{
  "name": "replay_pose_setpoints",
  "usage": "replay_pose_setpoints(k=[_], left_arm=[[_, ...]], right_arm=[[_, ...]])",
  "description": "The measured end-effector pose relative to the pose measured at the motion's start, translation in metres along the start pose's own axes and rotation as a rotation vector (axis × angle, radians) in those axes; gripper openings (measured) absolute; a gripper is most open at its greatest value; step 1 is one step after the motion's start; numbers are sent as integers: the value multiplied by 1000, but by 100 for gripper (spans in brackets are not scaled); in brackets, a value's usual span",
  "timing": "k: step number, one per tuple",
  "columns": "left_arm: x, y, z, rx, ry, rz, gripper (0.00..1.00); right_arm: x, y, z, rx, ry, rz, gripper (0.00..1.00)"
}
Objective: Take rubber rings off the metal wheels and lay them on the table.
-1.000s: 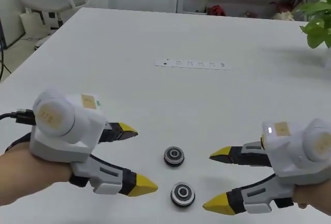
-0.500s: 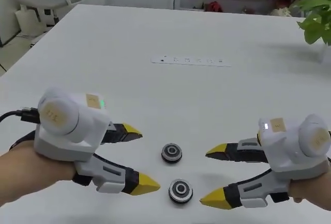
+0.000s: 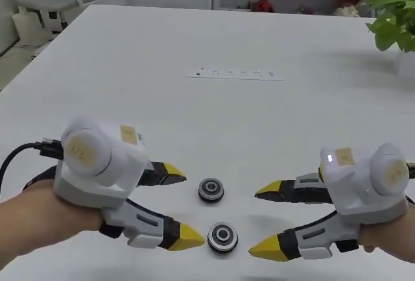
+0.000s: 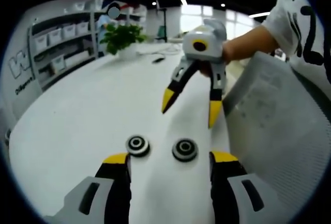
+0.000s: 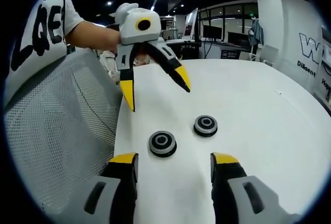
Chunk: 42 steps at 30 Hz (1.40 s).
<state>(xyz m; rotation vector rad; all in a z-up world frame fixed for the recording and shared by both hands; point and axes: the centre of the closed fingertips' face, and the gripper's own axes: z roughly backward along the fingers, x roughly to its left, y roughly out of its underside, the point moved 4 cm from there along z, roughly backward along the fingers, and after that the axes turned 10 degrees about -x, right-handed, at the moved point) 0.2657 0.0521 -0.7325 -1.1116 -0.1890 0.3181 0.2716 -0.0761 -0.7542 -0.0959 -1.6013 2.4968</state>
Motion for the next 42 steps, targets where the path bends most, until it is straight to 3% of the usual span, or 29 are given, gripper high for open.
replay_pose_setpoints(k=[22, 42], left_arm=[[-12, 4, -16, 30, 71, -6, 53], [-20, 10, -32, 61, 128, 11, 39]], right_arm=[[4, 2, -9, 10, -52, 30, 48], [4, 7, -20, -14, -83, -22, 40]])
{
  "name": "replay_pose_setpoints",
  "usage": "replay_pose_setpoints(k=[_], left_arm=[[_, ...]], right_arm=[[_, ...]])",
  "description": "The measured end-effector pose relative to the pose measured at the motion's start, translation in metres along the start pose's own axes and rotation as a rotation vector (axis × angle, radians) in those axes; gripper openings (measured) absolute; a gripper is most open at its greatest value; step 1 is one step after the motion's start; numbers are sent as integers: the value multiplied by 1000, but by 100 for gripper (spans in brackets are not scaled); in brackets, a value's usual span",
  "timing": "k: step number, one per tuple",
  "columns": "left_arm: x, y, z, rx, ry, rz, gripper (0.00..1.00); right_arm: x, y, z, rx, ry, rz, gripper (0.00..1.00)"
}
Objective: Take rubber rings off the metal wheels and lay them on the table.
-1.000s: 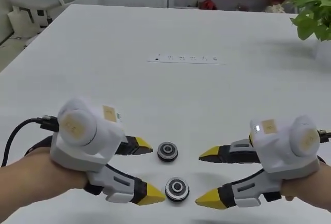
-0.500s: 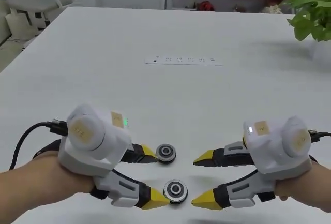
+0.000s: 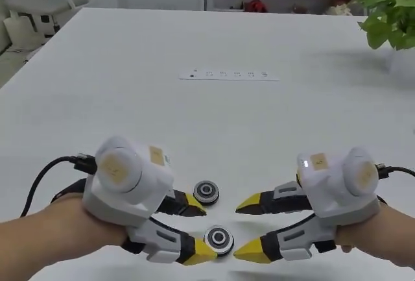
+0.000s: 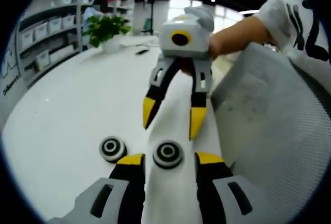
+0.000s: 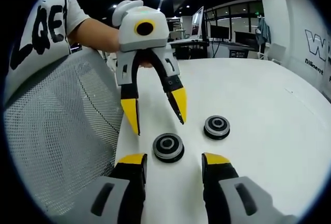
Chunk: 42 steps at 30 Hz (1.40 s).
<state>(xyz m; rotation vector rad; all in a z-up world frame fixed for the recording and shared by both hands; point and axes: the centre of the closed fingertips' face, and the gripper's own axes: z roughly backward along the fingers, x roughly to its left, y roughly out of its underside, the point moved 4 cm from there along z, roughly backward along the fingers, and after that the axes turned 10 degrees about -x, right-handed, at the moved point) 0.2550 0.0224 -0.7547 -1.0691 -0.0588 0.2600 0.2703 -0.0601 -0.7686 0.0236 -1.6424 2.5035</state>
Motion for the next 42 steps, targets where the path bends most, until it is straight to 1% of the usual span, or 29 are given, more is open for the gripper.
replay_pose_setpoints(k=[2, 4, 12, 17, 21, 24, 28, 30, 31, 36, 40, 42], left_arm=[[-1, 0, -1, 2, 4, -1, 37], [-1, 0, -3, 3, 11, -20, 35], [-3, 3, -11, 18, 29, -20, 31], [-3, 3, -14, 21, 33, -29, 26], [-2, 2, -16, 20, 28, -25, 24], [0, 4, -18, 31, 23, -29, 22], [-1, 4, -19, 25, 22, -28, 18], [-1, 5, -19, 27, 14, -71, 17], [-1, 5, -19, 26, 13, -77, 16], [1, 6, -19, 22, 1, -88, 14], [0, 6, -19, 18, -5, -105, 14], [0, 6, -18, 18, -8, -103, 14]], right_arm=[[0, 0, -1, -1, -1, -1, 40], [1, 1, -1, -3, -4, -6, 40], [3, 3, -3, -9, -9, -17, 40], [4, 3, -3, -12, -11, -21, 40], [4, 4, -4, -9, -15, -20, 40], [5, 4, -4, -9, -17, -24, 40], [6, 5, -5, -7, -20, -24, 39], [6, 5, -5, -6, -21, -23, 39], [6, 5, -5, -6, -21, -23, 39], [7, 3, -8, -14, -21, -24, 38], [10, 4, -13, -7, -31, -14, 37], [11, 5, -14, -7, -35, -20, 36]])
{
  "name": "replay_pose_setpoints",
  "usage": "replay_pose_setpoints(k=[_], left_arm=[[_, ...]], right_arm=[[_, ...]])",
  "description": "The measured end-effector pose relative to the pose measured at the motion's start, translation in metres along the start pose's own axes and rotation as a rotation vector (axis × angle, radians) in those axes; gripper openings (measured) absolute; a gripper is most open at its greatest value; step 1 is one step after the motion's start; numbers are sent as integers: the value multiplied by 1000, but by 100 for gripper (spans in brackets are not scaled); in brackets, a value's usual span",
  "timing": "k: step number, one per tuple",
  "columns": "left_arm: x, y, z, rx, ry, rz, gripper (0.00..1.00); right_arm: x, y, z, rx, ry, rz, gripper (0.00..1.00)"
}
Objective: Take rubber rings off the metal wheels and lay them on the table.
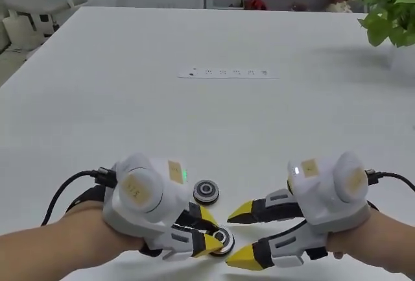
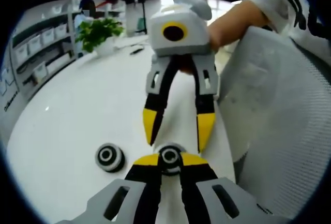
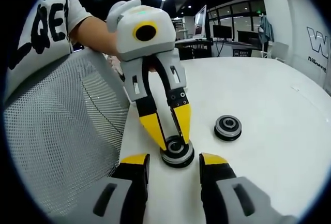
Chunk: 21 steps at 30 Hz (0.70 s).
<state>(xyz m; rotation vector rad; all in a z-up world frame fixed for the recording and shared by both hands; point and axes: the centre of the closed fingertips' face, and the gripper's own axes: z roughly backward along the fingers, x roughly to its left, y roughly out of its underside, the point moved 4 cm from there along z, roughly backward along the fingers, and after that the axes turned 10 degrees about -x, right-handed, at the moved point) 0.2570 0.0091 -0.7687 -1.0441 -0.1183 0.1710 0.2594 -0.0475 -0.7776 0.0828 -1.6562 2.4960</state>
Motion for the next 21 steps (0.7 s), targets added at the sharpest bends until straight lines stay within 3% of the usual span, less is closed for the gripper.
replay_pose_setpoints(k=[8, 14, 21], left_arm=[[0, 1, 1, 6, -5, -5, 13], [-1, 1, 1, 4, -14, -2, 13], [-1, 2, 2, -6, -25, 1, 13]], right_arm=[[-5, 0, -2, -19, 39, -50, 32], [-2, 8, -7, 8, 21, -71, 27], [-2, 8, -6, -4, 36, -101, 25]])
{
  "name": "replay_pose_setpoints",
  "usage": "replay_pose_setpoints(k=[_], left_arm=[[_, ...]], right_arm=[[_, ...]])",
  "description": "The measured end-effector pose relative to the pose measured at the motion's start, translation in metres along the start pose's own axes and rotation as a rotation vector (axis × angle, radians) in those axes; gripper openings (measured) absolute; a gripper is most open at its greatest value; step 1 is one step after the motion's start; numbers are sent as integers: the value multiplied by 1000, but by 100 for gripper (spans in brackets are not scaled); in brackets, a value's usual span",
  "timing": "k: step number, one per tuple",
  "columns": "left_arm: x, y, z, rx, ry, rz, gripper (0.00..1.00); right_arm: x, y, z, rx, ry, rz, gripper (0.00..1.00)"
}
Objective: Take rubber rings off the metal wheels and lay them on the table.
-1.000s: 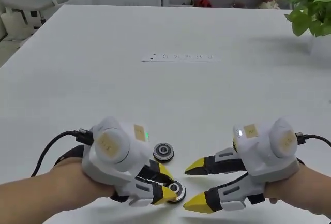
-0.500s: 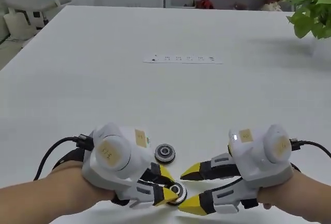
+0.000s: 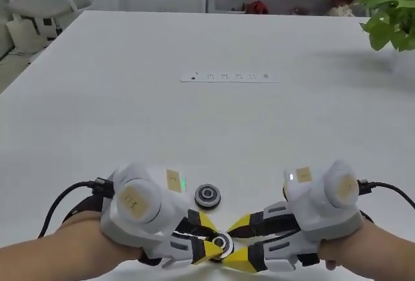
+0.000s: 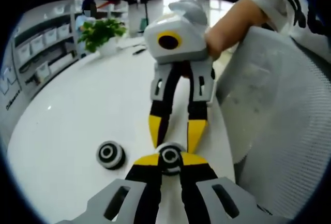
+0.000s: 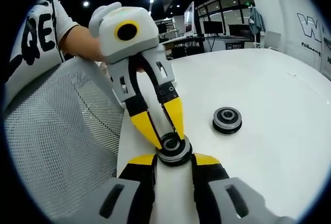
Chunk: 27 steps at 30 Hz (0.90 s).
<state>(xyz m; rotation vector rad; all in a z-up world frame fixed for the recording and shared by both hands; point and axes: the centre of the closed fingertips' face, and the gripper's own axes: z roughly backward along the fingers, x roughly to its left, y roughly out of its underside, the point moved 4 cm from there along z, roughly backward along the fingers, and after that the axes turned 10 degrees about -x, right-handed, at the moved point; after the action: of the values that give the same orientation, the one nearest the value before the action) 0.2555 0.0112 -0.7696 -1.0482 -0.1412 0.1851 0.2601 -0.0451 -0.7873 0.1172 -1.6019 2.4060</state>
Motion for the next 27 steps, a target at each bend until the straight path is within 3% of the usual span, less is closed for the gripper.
replay_pose_setpoints(k=[20, 22, 27], left_arm=[[0, 0, 1, -14, -16, 10, 13], [0, 0, 1, -14, -17, 10, 13], [0, 0, 1, -16, -17, 11, 13]], right_arm=[[-1, 2, 8, 21, 8, 31, 12], [-2, 3, 8, 14, 13, -17, 8], [-3, 3, 9, 24, 14, 4, 5]])
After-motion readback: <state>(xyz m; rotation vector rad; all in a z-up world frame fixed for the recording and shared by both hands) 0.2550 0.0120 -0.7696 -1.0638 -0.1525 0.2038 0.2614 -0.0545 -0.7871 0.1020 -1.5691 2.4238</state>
